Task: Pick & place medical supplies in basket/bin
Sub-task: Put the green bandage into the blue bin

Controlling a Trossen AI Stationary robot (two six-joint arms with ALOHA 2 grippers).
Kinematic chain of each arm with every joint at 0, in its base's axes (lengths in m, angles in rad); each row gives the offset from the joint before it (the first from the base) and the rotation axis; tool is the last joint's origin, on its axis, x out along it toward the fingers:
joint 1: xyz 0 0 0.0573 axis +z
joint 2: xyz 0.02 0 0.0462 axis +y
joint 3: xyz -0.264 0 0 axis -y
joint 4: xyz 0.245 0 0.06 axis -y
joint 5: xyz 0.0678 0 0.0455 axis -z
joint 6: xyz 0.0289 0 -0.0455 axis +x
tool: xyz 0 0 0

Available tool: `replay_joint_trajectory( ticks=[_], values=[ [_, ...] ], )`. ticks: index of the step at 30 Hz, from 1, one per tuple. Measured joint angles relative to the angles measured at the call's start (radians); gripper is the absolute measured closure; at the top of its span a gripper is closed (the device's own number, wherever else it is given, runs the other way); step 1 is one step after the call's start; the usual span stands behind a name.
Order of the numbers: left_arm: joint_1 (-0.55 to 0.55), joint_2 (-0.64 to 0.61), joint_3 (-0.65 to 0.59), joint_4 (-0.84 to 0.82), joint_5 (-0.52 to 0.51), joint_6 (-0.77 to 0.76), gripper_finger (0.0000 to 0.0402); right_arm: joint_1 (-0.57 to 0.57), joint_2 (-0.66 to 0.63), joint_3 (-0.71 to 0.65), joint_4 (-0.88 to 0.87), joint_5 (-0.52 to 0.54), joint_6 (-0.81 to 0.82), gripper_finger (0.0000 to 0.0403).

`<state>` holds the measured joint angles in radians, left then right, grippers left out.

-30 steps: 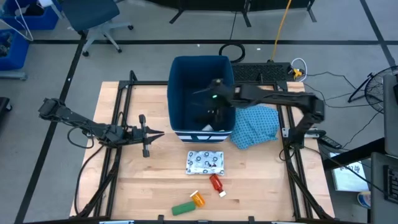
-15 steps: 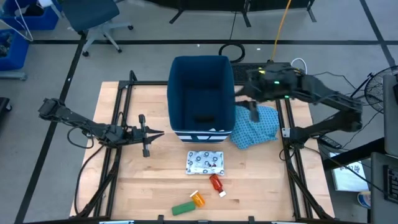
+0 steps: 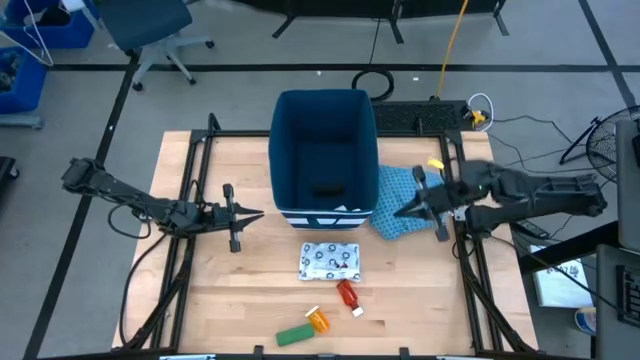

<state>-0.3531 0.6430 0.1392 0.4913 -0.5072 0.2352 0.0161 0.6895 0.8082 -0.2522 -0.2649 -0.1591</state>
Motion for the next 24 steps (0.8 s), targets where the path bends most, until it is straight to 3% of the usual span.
replay_joint_trajectory(
  ticks=[5,11,18,24],
  values=[
    [0.000,0.000,0.000,0.009,0.000,-0.001,0.0366,0.025,-0.109,-0.275,0.303,0.001,0.031,0.0402],
    [0.000,0.000,0.000,0.050,0.003,-0.011,0.0366,0.039,-0.154,-0.500,0.573,0.056,0.041,0.0402],
    [0.000,0.000,0.000,0.053,0.006,-0.078,0.0366,0.030,-0.195,-0.554,0.582,0.072,-0.019,0.0402],
    [0.000,0.000,0.000,0.059,0.008,-0.065,0.0366,0.030,-0.208,-0.554,0.546,-0.071,-0.066,0.0402]
  ],
)
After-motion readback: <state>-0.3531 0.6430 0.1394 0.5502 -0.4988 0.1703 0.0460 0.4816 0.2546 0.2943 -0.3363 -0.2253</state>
